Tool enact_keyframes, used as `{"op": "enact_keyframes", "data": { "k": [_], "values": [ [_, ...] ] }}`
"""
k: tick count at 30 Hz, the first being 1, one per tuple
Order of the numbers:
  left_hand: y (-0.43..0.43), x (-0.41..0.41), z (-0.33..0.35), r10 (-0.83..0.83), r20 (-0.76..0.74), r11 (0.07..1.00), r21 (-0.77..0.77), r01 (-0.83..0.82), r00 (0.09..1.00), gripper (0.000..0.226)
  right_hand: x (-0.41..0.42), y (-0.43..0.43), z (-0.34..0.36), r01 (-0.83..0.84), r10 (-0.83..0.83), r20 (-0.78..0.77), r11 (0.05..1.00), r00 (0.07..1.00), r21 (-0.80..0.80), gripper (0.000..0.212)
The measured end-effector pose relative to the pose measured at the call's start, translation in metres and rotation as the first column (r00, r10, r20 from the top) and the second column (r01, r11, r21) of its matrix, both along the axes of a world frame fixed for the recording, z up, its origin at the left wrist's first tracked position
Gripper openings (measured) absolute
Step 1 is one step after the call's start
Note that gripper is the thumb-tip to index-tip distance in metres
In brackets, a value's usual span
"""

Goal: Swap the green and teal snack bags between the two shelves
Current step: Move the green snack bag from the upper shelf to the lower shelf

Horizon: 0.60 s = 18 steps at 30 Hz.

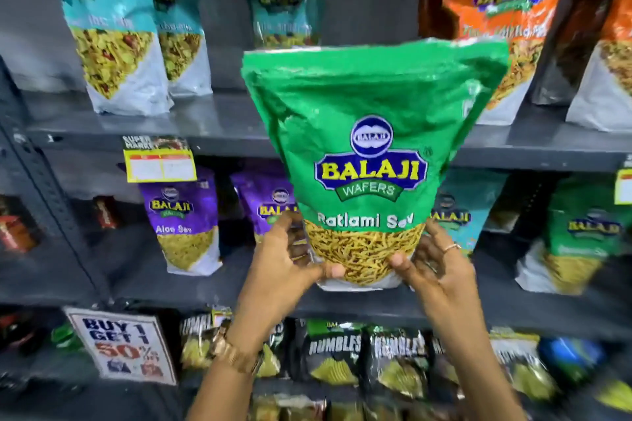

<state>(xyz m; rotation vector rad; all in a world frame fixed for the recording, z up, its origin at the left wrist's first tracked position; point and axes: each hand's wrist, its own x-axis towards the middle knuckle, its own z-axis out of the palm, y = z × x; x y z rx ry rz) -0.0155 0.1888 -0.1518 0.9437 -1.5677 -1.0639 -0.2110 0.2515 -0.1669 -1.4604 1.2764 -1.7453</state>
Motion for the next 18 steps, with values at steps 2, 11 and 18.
{"op": "enact_keyframes", "data": {
  "k": [2,11,18],
  "values": [
    [-0.004,-0.008,-0.024,-0.017,0.039,0.999,0.039,0.016,0.999,0.064,-0.008,0.002,-0.028,-0.008,0.010,-0.020,0.997,1.000,0.078,0.057],
    [-0.038,-0.049,-0.112,-0.073,0.158,0.973,0.229,0.035,0.985,0.060,-0.032,-0.015,-0.111,0.041,-0.046,0.007,0.945,0.999,0.324,0.050],
    [-0.069,-0.076,-0.149,-0.108,0.199,0.953,0.299,0.045,0.974,0.066,-0.047,-0.042,-0.141,0.090,-0.092,-0.015,0.906,0.996,0.413,0.044]
  ]
}}
